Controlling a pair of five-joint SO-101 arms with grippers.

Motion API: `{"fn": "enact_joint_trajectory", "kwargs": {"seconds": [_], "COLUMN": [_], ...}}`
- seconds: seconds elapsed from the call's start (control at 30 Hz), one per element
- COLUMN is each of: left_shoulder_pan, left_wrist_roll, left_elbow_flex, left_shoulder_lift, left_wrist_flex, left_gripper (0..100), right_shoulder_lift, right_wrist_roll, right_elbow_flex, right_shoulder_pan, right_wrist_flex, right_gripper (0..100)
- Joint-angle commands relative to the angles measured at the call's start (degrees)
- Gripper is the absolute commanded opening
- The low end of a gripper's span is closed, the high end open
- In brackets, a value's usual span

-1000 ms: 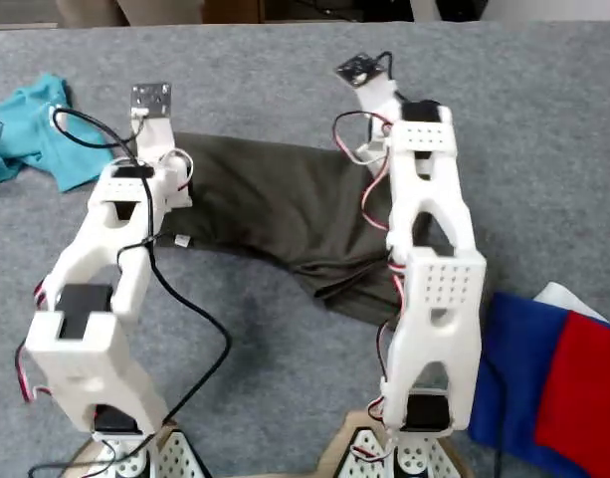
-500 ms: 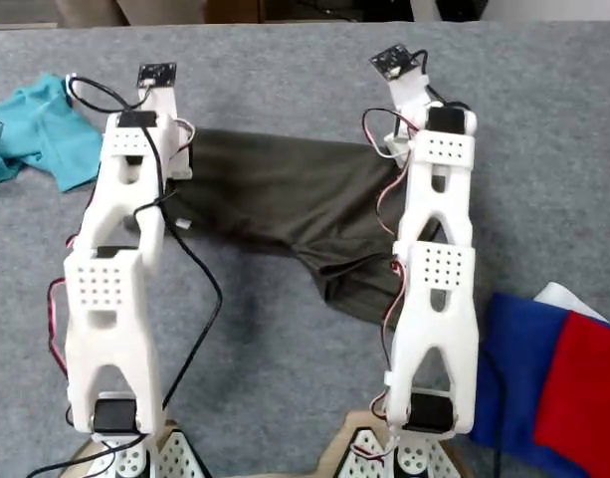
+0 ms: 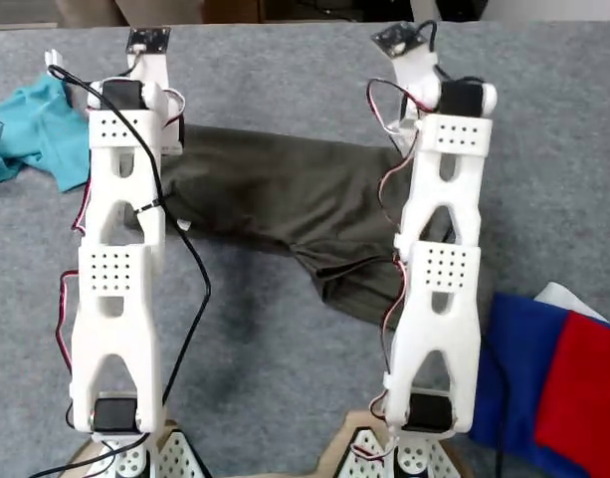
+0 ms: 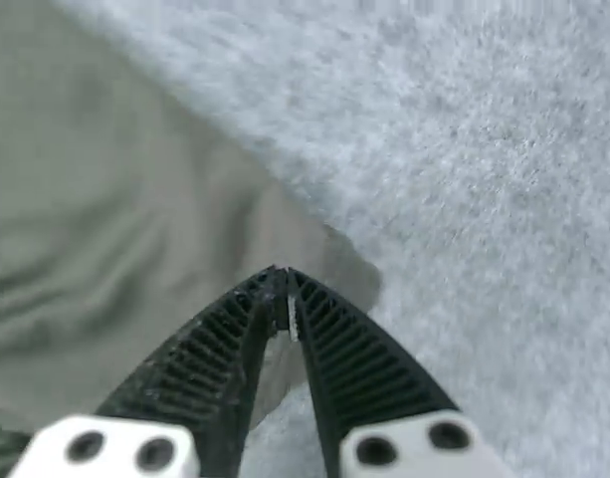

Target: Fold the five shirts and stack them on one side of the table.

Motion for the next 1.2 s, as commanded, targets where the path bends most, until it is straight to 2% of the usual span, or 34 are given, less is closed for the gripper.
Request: {"fn": "enact_joint_trajectory", "kwargs": {"seconds": [0.0,0.2,0.4,0.53,0.6,0.73,0.97,1.17], "left_shoulder_pan": [0.18,-2.55,-5.89,-4.84,-3.69,-2.37,-4.66,-3.87], "left_wrist_roll": [-0.44,3.25,4.22,4.40,4.40,5.19,4.22,3.16], "left_elbow_flex": [-6.42,-4.31,4.13,12.66,18.20,30.15,58.55,92.84], "left_shoulder_lift": [0.31,1.71,-1.89,-10.77,-15.34,-22.55,-34.42,-55.96], "left_wrist_flex": [4.92,5.63,5.71,5.71,5.71,4.66,-7.65,-27.96], "left_gripper": [2,2,2,2,2,2,2,2], "right_shoulder_lift": [-9.10,-20.88,-34.59,-44.70,-49.10,-54.73,-54.81,-54.73], "right_wrist_roll": [-7.21,-13.54,-13.71,-13.19,-11.87,-12.57,-13.27,-13.27], "right_elbow_flex": [-1.10,8.40,32.92,52.26,61.93,81.10,100.53,103.87], "right_shoulder_pan": [-0.04,-1.01,-1.10,-5.32,-8.31,-11.12,-10.86,-10.86], "right_wrist_flex": [1.67,1.76,1.67,1.14,-1.32,-13.89,-29.10,-33.58], "right_gripper": [0.5,0.5,0.5,0.5,0.5,0.5,0.5,0.6]}}
